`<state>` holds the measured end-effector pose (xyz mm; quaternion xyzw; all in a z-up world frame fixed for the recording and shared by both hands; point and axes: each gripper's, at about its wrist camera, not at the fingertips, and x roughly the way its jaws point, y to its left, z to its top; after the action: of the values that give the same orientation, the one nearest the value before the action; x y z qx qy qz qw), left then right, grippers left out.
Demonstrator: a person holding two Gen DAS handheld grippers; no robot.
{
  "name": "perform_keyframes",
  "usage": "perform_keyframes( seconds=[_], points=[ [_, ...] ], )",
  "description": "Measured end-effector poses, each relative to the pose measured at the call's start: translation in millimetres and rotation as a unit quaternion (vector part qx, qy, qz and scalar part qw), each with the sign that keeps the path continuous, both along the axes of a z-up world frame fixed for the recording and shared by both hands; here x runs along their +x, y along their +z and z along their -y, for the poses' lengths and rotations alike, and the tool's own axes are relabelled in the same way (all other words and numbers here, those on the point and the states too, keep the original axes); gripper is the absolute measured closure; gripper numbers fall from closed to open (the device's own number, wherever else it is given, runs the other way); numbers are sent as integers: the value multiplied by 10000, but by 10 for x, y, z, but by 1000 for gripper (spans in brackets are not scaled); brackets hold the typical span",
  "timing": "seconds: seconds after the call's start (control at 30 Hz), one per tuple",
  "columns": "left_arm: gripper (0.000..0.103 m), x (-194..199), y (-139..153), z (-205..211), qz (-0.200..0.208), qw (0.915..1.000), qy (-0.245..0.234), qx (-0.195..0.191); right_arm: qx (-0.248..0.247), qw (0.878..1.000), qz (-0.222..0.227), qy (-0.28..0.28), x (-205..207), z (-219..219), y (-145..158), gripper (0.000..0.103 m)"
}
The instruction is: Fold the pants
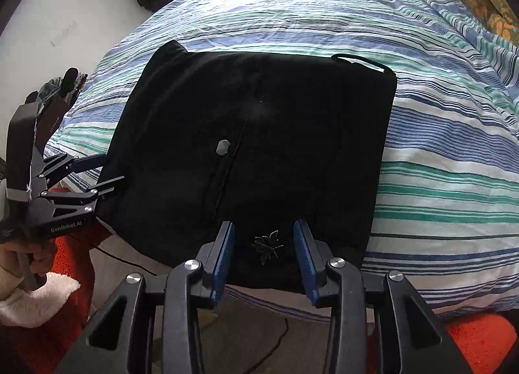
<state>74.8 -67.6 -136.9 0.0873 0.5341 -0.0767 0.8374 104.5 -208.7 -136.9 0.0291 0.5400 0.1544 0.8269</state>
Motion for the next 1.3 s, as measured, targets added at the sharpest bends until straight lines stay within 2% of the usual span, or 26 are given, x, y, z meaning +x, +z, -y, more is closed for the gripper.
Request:
perform_keyframes(
  seconds=[0.2,0.3,0.73,0.77,0.83,0.93,1.0,1.1,1.17,1.23,1.3],
  points=[
    [21,62,-55,-107,-181,9993,256,-226,72,10000,12,-33,17,41,-17,64],
    [20,76,-75,-175,-274,9984,327,-380,29,10000,48,-31,-5,25,-23,64],
    [19,73,-120,-209,-283,9984,338,-357,138,9998,87,-65,-26,44,-11,62],
    [19,85,-105,-227,-322,9980,338,-417,264,9996,83,-73,-23,61,15,57],
    [19,148,-30,-369,-451,9952,411,-764,909,9957,51,-190,-2,195,125,48],
    [21,246,99,-756,-363,9862,819,-1392,1758,9791,172,-1007,43,723,315,45],
    [21,342,64,-953,-493,9799,992,-1658,2170,9664,-4,-1380,119,1086,292,45],
    [21,457,-110,-1096,-1015,9643,1055,-2205,2495,9554,-941,-1272,271,1301,-27,45],
    [21,482,-201,-1096,-1214,9533,977,-2586,2577,9517,-1240,-1114,295,1285,-212,45],
    [17,507,-272,-1034,-1287,9510,849,-2678,2483,9528,-1458,-961,331,1204,-358,45],
    [15,533,-313,-943,-1293,9561,718,-2531,2572,9494,-1572,-882,387,1119,-466,43]
  ],
)
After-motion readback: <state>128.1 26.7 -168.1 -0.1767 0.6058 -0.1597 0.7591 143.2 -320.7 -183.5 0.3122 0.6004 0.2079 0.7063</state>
